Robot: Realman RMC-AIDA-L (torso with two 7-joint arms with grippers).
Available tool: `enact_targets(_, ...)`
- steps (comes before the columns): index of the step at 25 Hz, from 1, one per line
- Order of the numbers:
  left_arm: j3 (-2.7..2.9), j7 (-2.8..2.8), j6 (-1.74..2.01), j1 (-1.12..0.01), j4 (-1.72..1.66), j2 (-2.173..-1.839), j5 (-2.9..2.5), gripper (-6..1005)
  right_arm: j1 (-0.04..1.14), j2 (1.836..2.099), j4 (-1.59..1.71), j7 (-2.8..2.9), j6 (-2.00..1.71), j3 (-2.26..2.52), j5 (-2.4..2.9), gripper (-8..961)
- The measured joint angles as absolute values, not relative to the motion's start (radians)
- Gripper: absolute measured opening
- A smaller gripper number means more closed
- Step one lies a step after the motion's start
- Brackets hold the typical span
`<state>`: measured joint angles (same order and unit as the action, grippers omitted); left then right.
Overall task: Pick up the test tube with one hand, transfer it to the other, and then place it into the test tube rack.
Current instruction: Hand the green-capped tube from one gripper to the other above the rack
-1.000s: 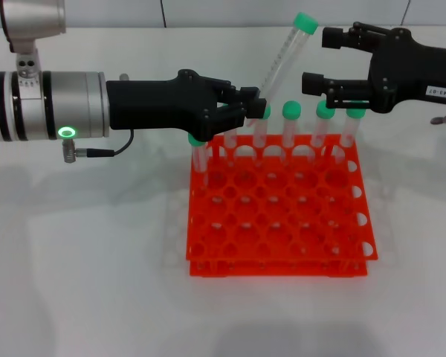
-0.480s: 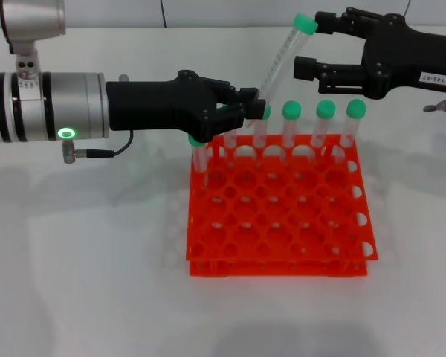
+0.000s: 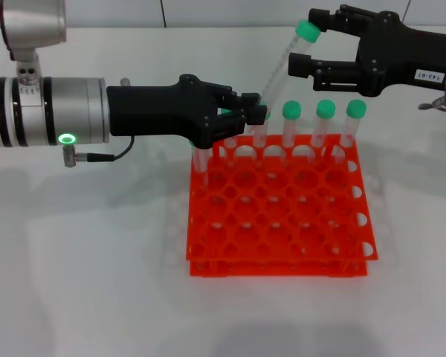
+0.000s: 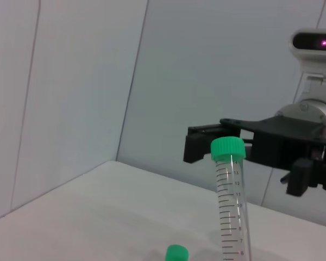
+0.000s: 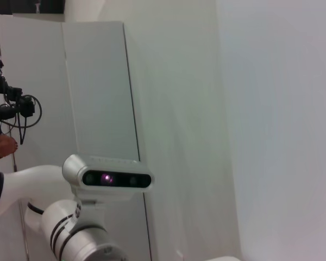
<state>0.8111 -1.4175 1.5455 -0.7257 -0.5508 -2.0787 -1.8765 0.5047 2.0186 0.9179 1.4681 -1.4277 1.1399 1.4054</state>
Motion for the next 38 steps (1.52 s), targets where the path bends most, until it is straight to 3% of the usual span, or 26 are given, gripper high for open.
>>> enact_targets(28,0.825,-1.341,1.548,-0.721,-0.515,-2.08,-1.852,182,0.503,2.02,0.917,1.467,-1.432,1.154,1.394,783)
enact_targets(38,0.825,-1.329,1.548,-0.705,-0.514,-2.08,-1.846,181,0.503,2.019,0.915,1.461,-1.434,1.154,1.384,699)
